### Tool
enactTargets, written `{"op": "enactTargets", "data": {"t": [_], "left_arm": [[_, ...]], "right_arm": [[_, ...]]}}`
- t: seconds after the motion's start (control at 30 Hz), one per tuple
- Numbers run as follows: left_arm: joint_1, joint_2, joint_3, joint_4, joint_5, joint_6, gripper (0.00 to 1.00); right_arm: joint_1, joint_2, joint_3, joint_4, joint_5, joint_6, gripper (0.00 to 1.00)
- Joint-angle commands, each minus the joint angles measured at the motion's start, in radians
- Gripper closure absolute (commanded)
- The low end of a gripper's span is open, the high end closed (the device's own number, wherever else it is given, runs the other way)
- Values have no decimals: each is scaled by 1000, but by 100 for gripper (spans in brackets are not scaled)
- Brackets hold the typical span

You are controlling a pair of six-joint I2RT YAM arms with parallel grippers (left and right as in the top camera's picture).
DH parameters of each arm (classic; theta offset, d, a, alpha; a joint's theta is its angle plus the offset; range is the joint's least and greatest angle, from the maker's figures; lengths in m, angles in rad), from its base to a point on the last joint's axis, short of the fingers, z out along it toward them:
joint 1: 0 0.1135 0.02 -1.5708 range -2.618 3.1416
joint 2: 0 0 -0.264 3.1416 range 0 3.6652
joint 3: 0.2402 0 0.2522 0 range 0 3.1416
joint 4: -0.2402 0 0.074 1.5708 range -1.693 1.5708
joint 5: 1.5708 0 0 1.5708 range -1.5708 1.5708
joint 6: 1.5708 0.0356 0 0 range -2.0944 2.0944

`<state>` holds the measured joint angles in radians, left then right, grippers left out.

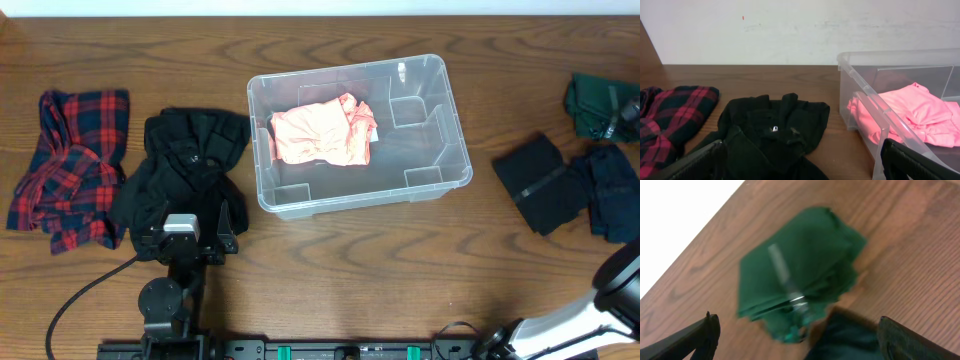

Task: Pack container
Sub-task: 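Move the right gripper to the dark green cloth and grasp it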

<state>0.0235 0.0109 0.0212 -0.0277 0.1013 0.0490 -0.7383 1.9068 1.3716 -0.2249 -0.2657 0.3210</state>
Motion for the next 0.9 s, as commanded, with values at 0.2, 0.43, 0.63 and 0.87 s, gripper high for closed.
{"op": "enactTargets", "data": {"t": [0.2,0.43,0.63,0.87], "left_arm": [[3,-4,-17,-34,15,-2,2],[3,-4,-17,-34,15,-2,2],[3,-4,-17,-34,15,-2,2],[3,-4,-17,-34,15,-2,2]], "right_arm": [[-108,167,6,111,-120,-42,4],[-109,254,6,220,-120,-25,5],[-97,316,6,333,-117,0,7],[-73,382,7,488,-108,90,11]]}}
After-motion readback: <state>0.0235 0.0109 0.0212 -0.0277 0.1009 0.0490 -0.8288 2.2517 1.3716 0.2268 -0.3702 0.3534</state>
